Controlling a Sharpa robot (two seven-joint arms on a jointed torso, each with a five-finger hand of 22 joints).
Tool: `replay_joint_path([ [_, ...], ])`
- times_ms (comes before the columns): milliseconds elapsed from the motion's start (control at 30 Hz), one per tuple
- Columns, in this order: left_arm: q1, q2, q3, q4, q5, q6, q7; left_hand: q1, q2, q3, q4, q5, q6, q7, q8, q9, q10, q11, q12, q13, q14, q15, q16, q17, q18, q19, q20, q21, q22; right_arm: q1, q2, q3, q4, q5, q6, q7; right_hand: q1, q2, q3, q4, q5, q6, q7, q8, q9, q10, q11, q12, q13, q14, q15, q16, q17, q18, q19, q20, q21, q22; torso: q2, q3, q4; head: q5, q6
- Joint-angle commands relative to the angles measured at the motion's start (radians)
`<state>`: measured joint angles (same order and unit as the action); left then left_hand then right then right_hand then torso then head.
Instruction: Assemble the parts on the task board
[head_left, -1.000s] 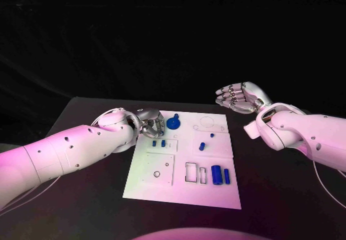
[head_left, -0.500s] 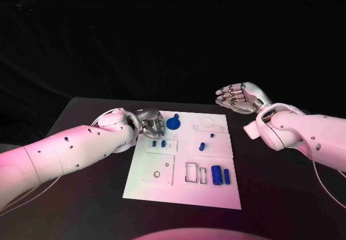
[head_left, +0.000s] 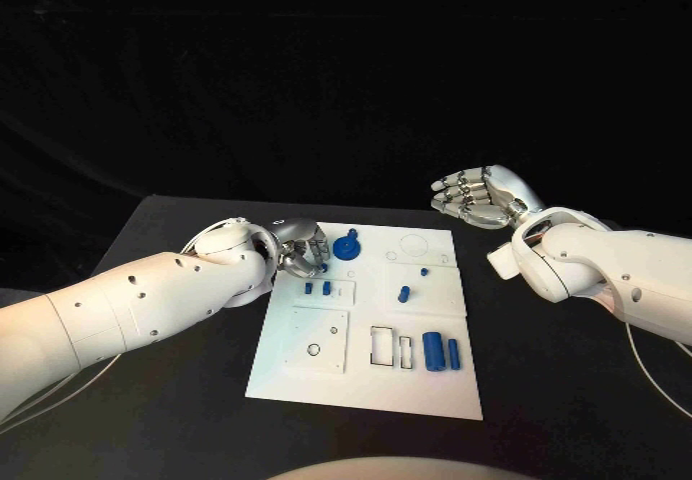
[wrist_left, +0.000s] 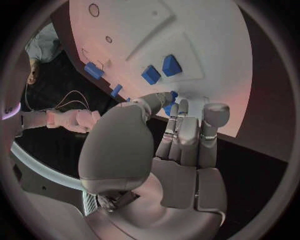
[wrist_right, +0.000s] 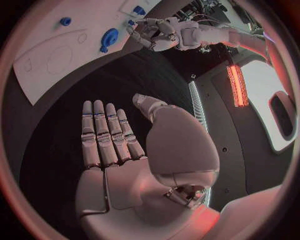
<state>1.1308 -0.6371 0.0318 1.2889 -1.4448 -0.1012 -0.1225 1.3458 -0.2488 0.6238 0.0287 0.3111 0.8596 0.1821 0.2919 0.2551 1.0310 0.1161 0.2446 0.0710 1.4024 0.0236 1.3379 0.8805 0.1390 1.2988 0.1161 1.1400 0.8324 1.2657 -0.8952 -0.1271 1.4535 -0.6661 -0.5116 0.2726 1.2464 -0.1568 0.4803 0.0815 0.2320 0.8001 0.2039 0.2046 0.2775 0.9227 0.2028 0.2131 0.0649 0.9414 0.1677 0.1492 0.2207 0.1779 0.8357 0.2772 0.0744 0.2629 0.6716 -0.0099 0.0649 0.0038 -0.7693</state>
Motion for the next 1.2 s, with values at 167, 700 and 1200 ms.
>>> replay_joint_path([
  [167, -0.001, -0.004, 0.0, 0.005, 0.023, -0.052, 0.023, -0.01, -0.016, -0.001, -0.003, 0.003, -0.019, -0.001, -0.017, -0.009, -0.026, 0.003, -0.018, -0.003, -0.019, 0.007, -0.014, -0.033, 0.008, -0.02, 0.001, -0.022, -0.031, -0.001, 0.0, 0.0, -0.003, -0.004, 0.014, 0.003, -0.007, 0.003, -0.006, 0.0, 0.003, 0.003, 0.065, -0.005, -0.002, 0.0, 0.007, -0.008, -0.001, 0.003, 0.004, -0.007, -0.003, 0.002, -0.004, 0.004, -0.006, -0.004, -0.001, 0.0001, -0.0011, 0.0, 0.002],
  [700, -0.003, -0.097, 0.02, 0.076, 0.451, -0.183, 0.208, -0.013, 0.01, -0.006, 0.01, 0.005, 0.024, 0.011, -0.004, -0.009, -0.022, 0.011, -0.011, 0.003, -0.065, 0.014, -0.054, -0.135, 0.025, -0.071, 0.006, -0.092, -0.133, -0.002, -0.005, 0.0, -0.03, -0.232, 0.135, -0.09, 0.046, 0.009, 0.048, -0.075, -0.015, 0.096, 0.022, 0.014, 0.0, 0.109, -0.039, 0.008, 0.0, 0.176, -0.055, 0.06, 0.009, 0.006, 0.138, -0.049, 0.059, -0.007, -0.003, 0.0, 0.0009, -0.02, 0.014],
  [1200, -0.021, -0.212, 0.025, 0.18, 1.292, -0.153, 0.598, -0.019, 0.023, -0.041, 0.003, -0.004, 0.032, -0.006, -0.002, -0.015, 0.029, -0.006, 0.038, 0.014, -0.226, 0.005, -0.168, -0.388, 0.047, -0.179, 0.002, -0.215, -0.274, -0.02, -0.006, 0.0, 0.016, -0.832, 0.253, -0.342, 0.026, -0.019, 0.026, -0.112, -0.018, 0.195, -0.048, 0.018, 0.002, 0.303, -0.128, -0.026, 0.015, 0.531, -0.176, 0.407, 0.273, 0.0, 0.392, -0.187, 0.403, 0.225, 0.003, -0.0044, -0.0036, -0.071, 0.022],
])
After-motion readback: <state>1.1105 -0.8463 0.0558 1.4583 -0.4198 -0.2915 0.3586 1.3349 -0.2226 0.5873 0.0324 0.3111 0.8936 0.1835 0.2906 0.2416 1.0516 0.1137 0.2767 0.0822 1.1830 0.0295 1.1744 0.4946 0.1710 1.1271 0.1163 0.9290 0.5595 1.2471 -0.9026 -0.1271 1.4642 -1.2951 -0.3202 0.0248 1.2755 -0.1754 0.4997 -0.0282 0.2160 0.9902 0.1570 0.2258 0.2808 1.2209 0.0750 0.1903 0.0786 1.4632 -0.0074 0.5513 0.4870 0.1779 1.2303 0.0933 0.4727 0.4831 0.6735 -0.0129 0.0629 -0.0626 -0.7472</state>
